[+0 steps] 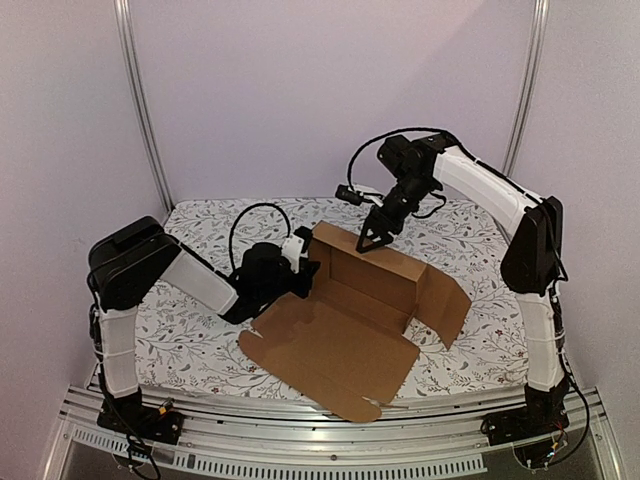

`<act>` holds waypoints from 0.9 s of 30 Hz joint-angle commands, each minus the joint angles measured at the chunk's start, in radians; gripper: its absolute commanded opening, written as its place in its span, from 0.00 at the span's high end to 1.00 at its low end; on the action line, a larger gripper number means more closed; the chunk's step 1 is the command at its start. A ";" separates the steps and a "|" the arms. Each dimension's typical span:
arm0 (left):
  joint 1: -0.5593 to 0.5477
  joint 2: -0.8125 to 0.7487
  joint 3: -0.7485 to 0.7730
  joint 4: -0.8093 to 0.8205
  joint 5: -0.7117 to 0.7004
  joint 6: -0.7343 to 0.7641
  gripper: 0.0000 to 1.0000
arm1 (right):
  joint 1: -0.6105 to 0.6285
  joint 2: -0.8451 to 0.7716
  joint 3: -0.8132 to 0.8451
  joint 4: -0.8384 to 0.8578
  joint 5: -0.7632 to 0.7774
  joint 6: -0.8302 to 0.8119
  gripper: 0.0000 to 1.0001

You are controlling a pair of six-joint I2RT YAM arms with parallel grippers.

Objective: Fold the paper box

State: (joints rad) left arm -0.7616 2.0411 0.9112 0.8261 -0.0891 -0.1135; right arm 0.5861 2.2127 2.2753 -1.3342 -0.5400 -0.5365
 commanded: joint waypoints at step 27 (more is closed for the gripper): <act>-0.083 0.031 -0.053 0.260 -0.004 -0.033 1.00 | -0.053 0.142 0.090 -0.232 -0.282 -0.006 0.46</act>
State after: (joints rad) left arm -0.8009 2.1338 0.9268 1.0100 -0.1135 -0.1234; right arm 0.5343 2.3169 2.3428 -1.3479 -0.7849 -0.5385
